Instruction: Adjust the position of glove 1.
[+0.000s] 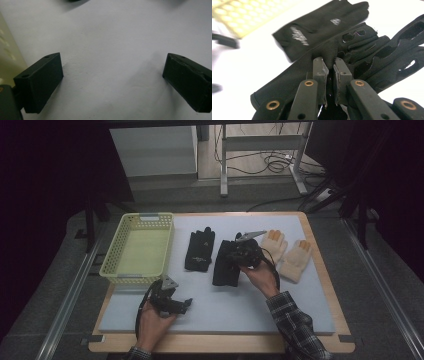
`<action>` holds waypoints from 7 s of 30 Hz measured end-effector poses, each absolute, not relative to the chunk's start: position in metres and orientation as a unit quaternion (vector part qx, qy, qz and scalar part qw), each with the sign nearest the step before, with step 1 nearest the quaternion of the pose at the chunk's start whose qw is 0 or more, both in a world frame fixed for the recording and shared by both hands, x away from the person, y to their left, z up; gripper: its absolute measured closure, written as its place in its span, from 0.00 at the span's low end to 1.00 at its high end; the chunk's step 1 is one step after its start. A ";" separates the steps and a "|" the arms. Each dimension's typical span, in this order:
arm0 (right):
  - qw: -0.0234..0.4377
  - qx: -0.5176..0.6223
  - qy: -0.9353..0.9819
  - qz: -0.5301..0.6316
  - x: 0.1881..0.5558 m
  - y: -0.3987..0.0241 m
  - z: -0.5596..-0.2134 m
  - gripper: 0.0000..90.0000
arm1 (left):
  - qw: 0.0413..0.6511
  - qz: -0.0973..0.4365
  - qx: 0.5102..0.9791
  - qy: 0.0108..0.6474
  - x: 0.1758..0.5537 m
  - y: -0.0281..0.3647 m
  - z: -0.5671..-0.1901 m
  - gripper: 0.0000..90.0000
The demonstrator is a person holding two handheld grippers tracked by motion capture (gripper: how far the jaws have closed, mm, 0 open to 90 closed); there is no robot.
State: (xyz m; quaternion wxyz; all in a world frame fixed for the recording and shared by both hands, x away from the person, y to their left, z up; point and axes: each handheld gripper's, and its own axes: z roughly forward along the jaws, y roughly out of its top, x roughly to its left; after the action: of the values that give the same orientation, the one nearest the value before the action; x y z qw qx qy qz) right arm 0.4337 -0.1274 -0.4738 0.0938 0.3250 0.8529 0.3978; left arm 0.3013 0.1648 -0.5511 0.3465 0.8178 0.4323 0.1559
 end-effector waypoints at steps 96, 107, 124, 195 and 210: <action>0.097 0.278 0.888 0.354 0.502 -0.018 -0.525 0.97 | 0.347 0.155 0.818 0.433 0.301 0.165 -0.551 0.03; 0.084 0.273 0.874 0.393 0.481 -0.033 -0.494 0.97 | 0.346 0.155 0.818 0.433 0.301 0.165 -0.551 0.03; 0.080 0.258 0.865 0.423 0.421 -0.069 -0.447 0.97 | 0.347 0.154 0.818 0.432 0.302 0.165 -0.551 0.03; 0.070 0.272 0.877 0.389 0.298 -0.177 -0.531 0.99 | 0.361 0.133 0.815 0.433 0.303 0.171 -0.550 0.03; 0.064 0.262 0.879 0.392 0.305 -0.142 -0.533 0.98 | 0.342 0.149 0.821 0.431 0.301 0.181 -0.551 0.01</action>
State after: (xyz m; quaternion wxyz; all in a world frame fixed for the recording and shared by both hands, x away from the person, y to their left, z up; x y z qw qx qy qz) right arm 0.3048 -0.1423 -0.5332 0.0638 0.2617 0.8795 0.3924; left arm 0.3010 0.1805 -0.5512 0.3421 0.8213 0.4314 0.1494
